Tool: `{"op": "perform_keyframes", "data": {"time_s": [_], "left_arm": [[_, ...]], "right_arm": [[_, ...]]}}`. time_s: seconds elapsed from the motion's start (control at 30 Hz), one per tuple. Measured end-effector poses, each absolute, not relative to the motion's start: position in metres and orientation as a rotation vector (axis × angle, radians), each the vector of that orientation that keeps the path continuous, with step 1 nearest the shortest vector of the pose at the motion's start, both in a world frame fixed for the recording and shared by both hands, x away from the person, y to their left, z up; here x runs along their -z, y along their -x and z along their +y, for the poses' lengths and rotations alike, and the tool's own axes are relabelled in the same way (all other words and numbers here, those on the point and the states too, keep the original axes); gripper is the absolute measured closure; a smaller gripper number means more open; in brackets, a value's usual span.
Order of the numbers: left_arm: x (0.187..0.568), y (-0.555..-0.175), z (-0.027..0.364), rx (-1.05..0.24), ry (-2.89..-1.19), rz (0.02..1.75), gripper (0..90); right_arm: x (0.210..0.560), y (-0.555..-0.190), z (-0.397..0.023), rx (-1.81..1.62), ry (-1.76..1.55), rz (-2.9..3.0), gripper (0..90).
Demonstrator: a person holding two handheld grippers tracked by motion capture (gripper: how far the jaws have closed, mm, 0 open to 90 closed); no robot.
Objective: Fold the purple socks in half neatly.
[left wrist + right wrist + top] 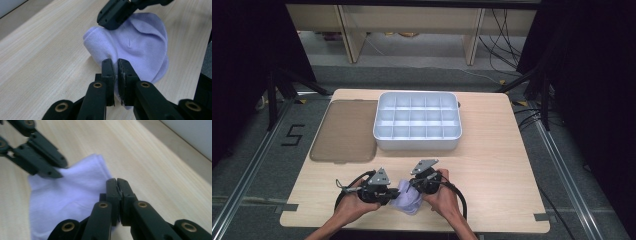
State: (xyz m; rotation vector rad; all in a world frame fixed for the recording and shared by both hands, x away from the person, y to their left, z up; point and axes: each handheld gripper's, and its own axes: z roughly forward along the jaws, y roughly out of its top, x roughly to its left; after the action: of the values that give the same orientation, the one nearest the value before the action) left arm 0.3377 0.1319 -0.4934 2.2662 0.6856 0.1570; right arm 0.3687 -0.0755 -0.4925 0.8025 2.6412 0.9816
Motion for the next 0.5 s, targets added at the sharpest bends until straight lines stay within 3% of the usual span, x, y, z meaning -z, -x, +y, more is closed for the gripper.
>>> {"op": "perform_keyframes", "data": {"time_s": [0.23,0.37,0.5], "left_arm": [[0.492,-0.338,0.133,-0.160,-2.255,0.685,83.1],[0.492,-0.338,0.133,-0.172,-2.259,0.689,83.0],[0.490,-0.337,0.133,-0.171,-2.265,0.675,83.0]], "right_arm": [[0.484,-0.370,-0.083,-1.011,-0.803,2.598,88.0],[0.468,-0.356,-0.092,-1.051,-0.794,2.605,87.7],[0.473,-0.342,-0.098,-1.026,-0.784,2.666,87.7]]}}
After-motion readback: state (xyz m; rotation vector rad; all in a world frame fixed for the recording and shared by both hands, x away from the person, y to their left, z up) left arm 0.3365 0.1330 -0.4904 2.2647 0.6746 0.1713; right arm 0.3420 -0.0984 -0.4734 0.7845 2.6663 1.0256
